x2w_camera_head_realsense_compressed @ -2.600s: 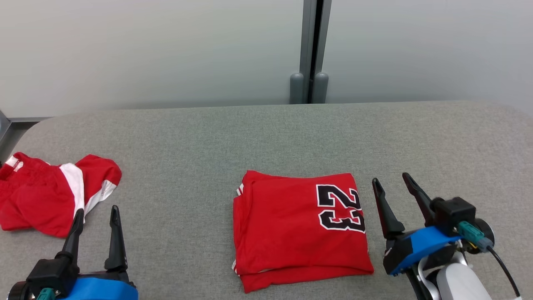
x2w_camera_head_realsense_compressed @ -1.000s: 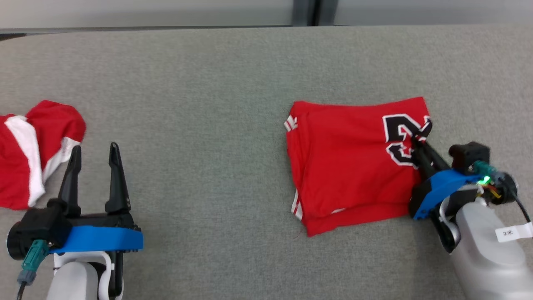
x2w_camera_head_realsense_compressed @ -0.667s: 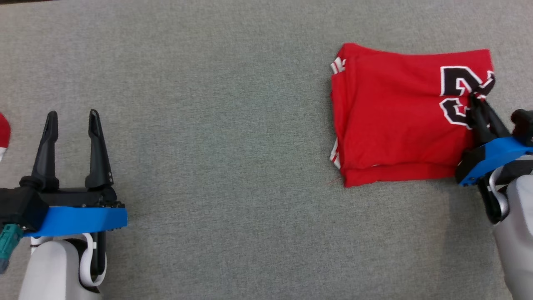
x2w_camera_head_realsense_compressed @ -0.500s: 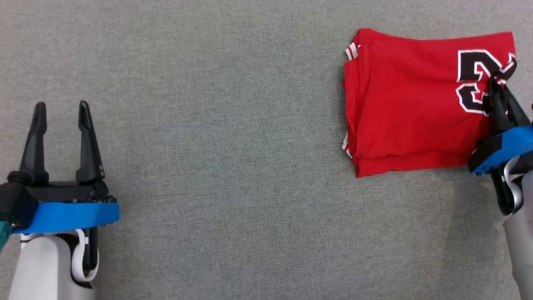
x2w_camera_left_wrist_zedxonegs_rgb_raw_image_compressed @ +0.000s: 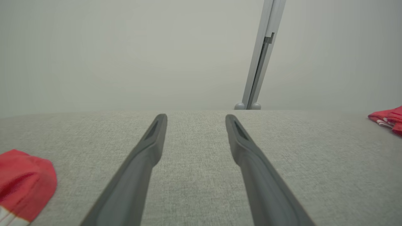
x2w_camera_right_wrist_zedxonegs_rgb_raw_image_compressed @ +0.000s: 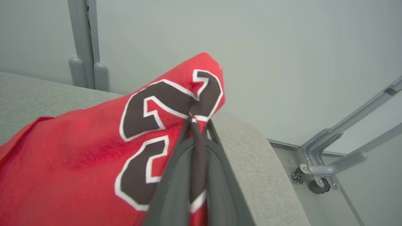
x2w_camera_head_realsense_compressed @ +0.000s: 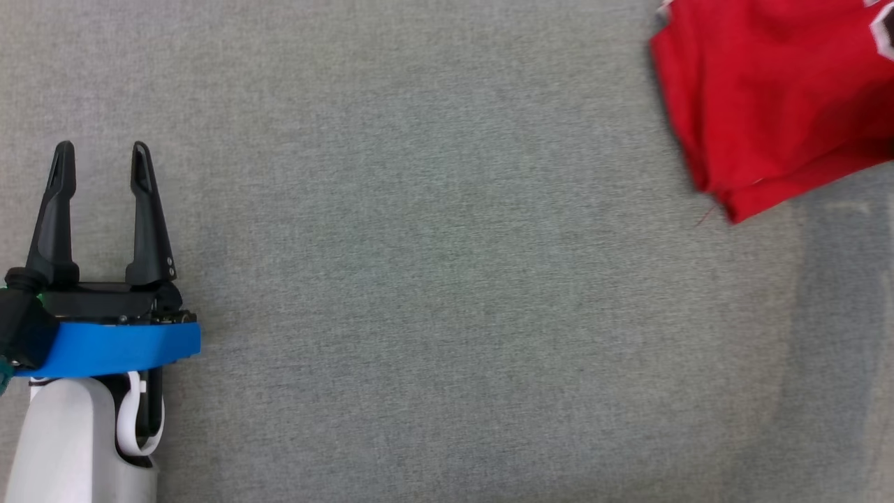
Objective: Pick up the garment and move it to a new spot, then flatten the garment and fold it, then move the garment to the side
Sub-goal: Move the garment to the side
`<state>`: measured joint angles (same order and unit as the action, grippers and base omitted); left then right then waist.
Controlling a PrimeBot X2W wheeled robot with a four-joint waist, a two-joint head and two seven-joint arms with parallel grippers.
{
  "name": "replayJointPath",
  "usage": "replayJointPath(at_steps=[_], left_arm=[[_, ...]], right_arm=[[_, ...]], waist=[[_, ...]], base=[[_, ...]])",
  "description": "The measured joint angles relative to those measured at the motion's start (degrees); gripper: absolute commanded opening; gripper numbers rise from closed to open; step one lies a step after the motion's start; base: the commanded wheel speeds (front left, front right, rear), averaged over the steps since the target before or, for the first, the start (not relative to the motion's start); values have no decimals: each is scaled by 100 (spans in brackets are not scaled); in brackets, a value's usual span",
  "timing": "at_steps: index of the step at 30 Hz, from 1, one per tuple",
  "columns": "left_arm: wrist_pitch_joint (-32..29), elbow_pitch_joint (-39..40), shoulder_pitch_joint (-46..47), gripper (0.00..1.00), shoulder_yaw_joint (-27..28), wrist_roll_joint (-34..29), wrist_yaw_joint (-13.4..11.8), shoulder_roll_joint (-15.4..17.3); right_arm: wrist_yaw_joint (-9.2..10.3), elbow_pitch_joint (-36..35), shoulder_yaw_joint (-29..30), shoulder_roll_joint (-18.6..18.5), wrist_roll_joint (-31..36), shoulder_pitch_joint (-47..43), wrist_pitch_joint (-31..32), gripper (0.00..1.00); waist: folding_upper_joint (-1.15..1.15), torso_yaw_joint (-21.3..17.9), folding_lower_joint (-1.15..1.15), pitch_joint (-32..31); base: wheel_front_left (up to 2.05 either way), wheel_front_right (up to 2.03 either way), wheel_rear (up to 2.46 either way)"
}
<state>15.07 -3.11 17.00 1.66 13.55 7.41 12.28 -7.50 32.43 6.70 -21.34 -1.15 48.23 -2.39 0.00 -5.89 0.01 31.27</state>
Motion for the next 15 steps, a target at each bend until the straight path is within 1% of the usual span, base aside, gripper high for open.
replayJointPath(at_steps=[3,5,13,14,15], left_arm=[[0,20,64,100,-13,21,0,0],[0,32,85,100,-25,41,0,-5],[-1,34,99,100,35,49,1,-19],[0,35,110,100,35,51,1,-24],[-1,34,124,100,34,54,1,-26]], right_arm=[[0,157,162,-246,110,298,105,0],[0,294,270,-448,305,495,191,0],[-1,552,470,-693,630,946,344,0],[-1,597,476,-715,638,983,345,1],[-1,655,468,-743,659,1027,352,33]], waist=[[0,103,0,107],[0,200,0,188],[0,228,0,317],[0,228,0,329],[0,227,0,341]], base=[[0,0,0],[0,0,0],[0,0,0],[0,0,0],[0,0,0]])
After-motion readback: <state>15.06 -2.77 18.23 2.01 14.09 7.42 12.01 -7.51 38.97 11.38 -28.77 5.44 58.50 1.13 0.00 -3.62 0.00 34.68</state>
